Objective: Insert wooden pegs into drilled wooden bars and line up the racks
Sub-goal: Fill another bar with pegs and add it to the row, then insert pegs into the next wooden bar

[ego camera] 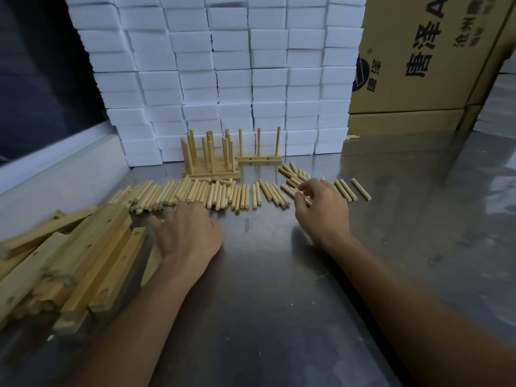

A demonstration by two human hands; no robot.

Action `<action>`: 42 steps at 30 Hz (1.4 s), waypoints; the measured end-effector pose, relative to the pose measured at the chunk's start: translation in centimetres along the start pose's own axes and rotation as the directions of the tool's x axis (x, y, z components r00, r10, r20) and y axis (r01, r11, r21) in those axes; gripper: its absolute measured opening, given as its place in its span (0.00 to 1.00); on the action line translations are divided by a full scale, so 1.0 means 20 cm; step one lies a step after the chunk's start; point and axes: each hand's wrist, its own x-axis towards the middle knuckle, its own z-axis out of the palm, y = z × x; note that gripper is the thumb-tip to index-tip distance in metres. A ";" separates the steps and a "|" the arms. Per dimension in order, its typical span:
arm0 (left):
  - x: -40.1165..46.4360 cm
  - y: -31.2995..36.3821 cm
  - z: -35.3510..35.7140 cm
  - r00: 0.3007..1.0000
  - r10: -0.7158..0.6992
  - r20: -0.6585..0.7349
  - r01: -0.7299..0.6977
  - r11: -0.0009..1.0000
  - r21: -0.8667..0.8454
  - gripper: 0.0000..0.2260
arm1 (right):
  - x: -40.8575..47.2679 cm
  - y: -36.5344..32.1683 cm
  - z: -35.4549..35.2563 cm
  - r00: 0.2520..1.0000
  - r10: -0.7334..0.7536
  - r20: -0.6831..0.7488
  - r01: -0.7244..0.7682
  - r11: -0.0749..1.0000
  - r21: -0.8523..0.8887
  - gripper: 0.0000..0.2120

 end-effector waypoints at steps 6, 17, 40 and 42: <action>0.00 -0.01 0.00 0.993 -0.068 0.101 0.061 0.996 0.069 0.13 | 0.01 0.01 -0.01 0.996 0.056 0.065 -0.046 0.987 -0.153 0.14; 0.00 0.00 0.01 1.000 0.013 0.002 -0.013 0.996 -0.091 0.12 | 0.01 0.02 0.00 0.987 0.106 0.121 -0.065 0.952 -0.298 0.08; 0.01 0.06 0.00 0.989 0.095 -0.114 -0.140 0.347 -0.927 0.02 | -0.03 -0.05 0.01 0.998 -0.035 0.055 0.026 0.986 0.163 0.06; 0.00 0.08 0.00 0.996 0.080 -0.036 -0.055 0.253 -0.966 0.08 | -0.06 -0.07 0.02 0.996 -0.060 0.067 0.043 0.972 0.230 0.05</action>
